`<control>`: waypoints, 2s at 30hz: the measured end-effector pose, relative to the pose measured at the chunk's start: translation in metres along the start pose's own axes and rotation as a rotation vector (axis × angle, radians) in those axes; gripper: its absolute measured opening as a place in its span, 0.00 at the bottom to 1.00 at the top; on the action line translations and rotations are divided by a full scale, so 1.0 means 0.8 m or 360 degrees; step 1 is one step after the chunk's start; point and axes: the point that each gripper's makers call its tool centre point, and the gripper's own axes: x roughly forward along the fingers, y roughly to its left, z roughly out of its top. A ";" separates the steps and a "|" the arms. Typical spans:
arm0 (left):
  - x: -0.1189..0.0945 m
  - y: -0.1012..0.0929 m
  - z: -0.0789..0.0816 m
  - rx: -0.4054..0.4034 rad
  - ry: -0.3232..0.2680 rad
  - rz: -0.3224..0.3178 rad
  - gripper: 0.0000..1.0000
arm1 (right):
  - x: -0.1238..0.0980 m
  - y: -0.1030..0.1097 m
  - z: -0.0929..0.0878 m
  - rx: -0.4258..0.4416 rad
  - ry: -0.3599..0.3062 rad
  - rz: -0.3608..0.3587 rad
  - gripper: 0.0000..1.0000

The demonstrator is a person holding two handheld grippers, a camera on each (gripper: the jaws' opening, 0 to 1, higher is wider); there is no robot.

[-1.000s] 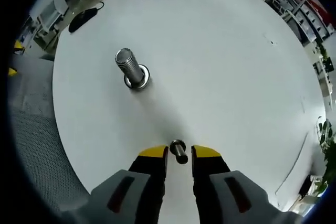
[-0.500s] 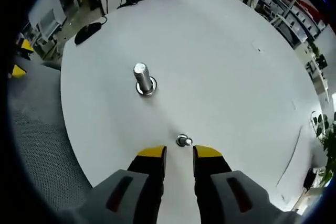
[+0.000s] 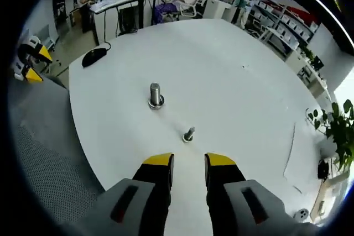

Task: Place the washer onto the threaded stud by aligning its center hole with the stud, sliding it down to the base, and recovering from edge contact or off-axis alignment until the washer reaches the visible bottom stop.

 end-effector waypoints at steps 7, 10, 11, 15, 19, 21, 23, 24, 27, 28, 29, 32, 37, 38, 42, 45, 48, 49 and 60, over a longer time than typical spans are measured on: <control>-0.003 0.003 0.008 -0.0042 -0.0060 0.0008 0.25 | -0.040 0.014 0.001 0.0111 -0.0152 -0.0065 0.26; -0.008 0.008 0.016 -0.0069 -0.0121 0.0029 0.25 | -0.057 0.022 0.003 0.0169 -0.0220 -0.0073 0.27; -0.009 0.009 0.017 -0.0077 -0.0133 0.0037 0.25 | -0.064 0.025 0.005 0.0185 -0.0245 -0.0075 0.27; -0.012 0.016 0.024 -0.0121 -0.0187 0.0060 0.26 | -0.088 0.033 0.018 0.0266 -0.0366 -0.0073 0.29; -0.016 0.021 0.030 -0.0144 -0.0231 0.0101 0.27 | -0.108 0.043 0.020 0.0332 -0.0443 -0.0034 0.31; -0.015 0.025 0.029 -0.0157 -0.0227 0.0123 0.27 | -0.115 0.046 0.013 0.0334 -0.0450 -0.0048 0.31; -0.014 0.027 0.026 -0.0163 -0.0207 0.0135 0.27 | -0.119 0.052 0.008 0.0418 -0.0478 -0.0032 0.31; -0.013 0.027 0.025 -0.0157 -0.0201 0.0133 0.28 | -0.119 0.060 0.004 0.0457 -0.0474 0.0008 0.31; -0.013 0.028 0.024 -0.0141 -0.0189 0.0157 0.29 | -0.121 0.065 -0.014 0.0403 -0.0438 -0.0008 0.31; -0.014 0.030 0.024 -0.0148 -0.0191 0.0167 0.29 | -0.124 0.066 -0.018 0.0408 -0.0438 -0.0009 0.31; -0.014 0.032 0.024 -0.0156 -0.0192 0.0180 0.29 | -0.127 0.067 -0.019 0.0438 -0.0453 0.0004 0.31; -0.015 0.036 0.023 -0.0170 -0.0192 0.0197 0.30 | -0.135 0.065 -0.022 0.0577 -0.0505 0.0022 0.32; -0.015 0.038 0.021 -0.0150 -0.0170 0.0224 0.30 | -0.137 0.071 -0.022 0.0673 -0.0520 0.0040 0.32; -0.015 0.038 0.020 -0.0150 -0.0167 0.0229 0.29 | -0.135 0.077 -0.020 0.0692 -0.0508 0.0062 0.32; -0.016 0.040 0.017 -0.0155 -0.0154 0.0242 0.29 | -0.129 0.090 -0.018 0.0617 -0.0464 0.0047 0.33; -0.016 0.041 0.017 -0.0169 -0.0160 0.0239 0.29 | -0.121 0.095 -0.029 0.0562 -0.0391 0.0045 0.34; -0.015 0.039 0.016 -0.0163 -0.0146 0.0238 0.27 | -0.120 0.094 -0.033 0.0475 -0.0373 0.0004 0.35; -0.014 0.039 0.015 -0.0165 -0.0139 0.0236 0.27 | -0.120 0.095 -0.033 0.0481 -0.0372 0.0007 0.35; -0.015 0.045 0.008 -0.0232 -0.0118 0.0260 0.24 | -0.115 0.095 -0.043 0.0432 -0.0306 -0.0026 0.34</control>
